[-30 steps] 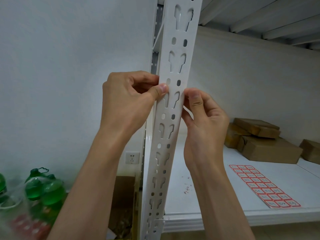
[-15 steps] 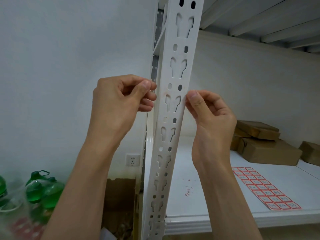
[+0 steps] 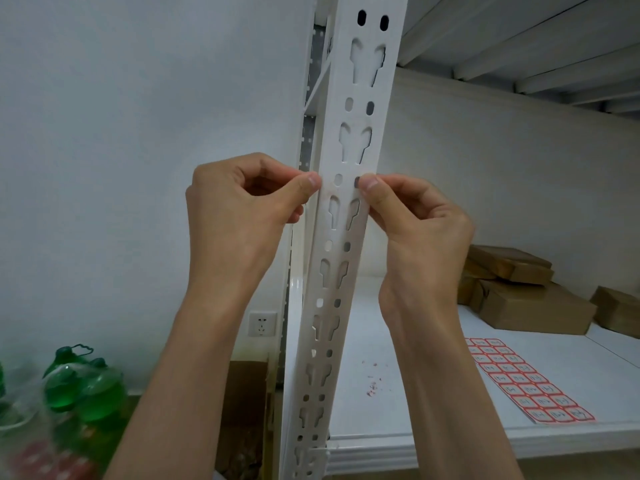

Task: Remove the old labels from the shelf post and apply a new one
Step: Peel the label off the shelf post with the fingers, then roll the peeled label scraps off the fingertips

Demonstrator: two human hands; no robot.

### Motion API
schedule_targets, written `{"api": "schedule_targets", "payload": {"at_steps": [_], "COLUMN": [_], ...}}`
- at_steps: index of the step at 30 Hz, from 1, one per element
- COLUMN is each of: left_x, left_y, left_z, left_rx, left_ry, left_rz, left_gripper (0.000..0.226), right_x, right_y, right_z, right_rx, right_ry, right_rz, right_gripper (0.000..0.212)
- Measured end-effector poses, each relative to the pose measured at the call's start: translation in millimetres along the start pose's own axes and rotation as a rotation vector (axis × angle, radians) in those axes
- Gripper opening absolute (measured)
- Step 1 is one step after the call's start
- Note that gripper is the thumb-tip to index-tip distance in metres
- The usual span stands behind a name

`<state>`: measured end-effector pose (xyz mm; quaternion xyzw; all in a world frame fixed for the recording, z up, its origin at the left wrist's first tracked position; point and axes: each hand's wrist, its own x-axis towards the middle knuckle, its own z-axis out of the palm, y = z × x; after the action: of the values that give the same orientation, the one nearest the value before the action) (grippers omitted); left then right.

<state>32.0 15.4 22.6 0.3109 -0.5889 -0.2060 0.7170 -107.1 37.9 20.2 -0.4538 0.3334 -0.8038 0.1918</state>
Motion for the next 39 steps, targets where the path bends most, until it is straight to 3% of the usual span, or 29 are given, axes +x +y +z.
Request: {"api": "schedule_targets", "payload": {"at_steps": [8, 12, 17, 20, 24, 27, 30, 37, 39], "left_x": [-0.7, -11.4, -38.1, -54.7, -71.3, -82.5, -93.1, -115.4, -118.6], "left_y": [9.0, 27.2, 41.7, 35.4, 8.0, -16.8, -45.2, -93.1, -103.3], "left_z": [1.9, 16.5, 56.3, 81.8, 112.4, 132.3, 146.3, 154.7, 149.0], "left_rx": [0.009, -0.002, 0.040, 0.126, 0.212, 0.315, 0.370, 0.352, 0.345], "left_ry": [0.049, -0.011, -0.197, -0.282, -0.380, -0.476, -0.550, -0.543, -0.532], "left_rz": [0.024, 0.078, 0.144, 0.124, 0.039, -0.046, -0.178, -0.375, -0.369], "left_gripper": [0.010, 0.016, 0.013, 0.010, 0.011, 0.011, 0.020, 0.019, 0.018], "right_x": [3.5, 5.4, 15.8, 21.3, 26.0, 20.3, 9.6, 1.7, -0.6], "right_y": [-2.2, -3.0, 13.5, 26.3, 62.9, 103.4, 135.7, 168.2, 167.6], "right_z": [-14.0, -22.4, -46.3, -67.8, -101.1, -125.0, -151.2, -171.5, -173.6], "right_rx": [0.194, 0.086, -0.162, -0.322, -0.643, -0.768, -0.937, -1.040, -1.036], "right_ry": [-0.032, -0.120, -0.161, -0.208, -0.279, -0.342, -0.422, -0.448, -0.423], "right_rz": [0.141, 0.099, 0.080, 0.117, 0.161, 0.329, 0.448, 0.518, 0.547], "right_gripper": [0.009, 0.014, 0.037, 0.028, 0.037, 0.014, 0.011, 0.007, 0.021]}}
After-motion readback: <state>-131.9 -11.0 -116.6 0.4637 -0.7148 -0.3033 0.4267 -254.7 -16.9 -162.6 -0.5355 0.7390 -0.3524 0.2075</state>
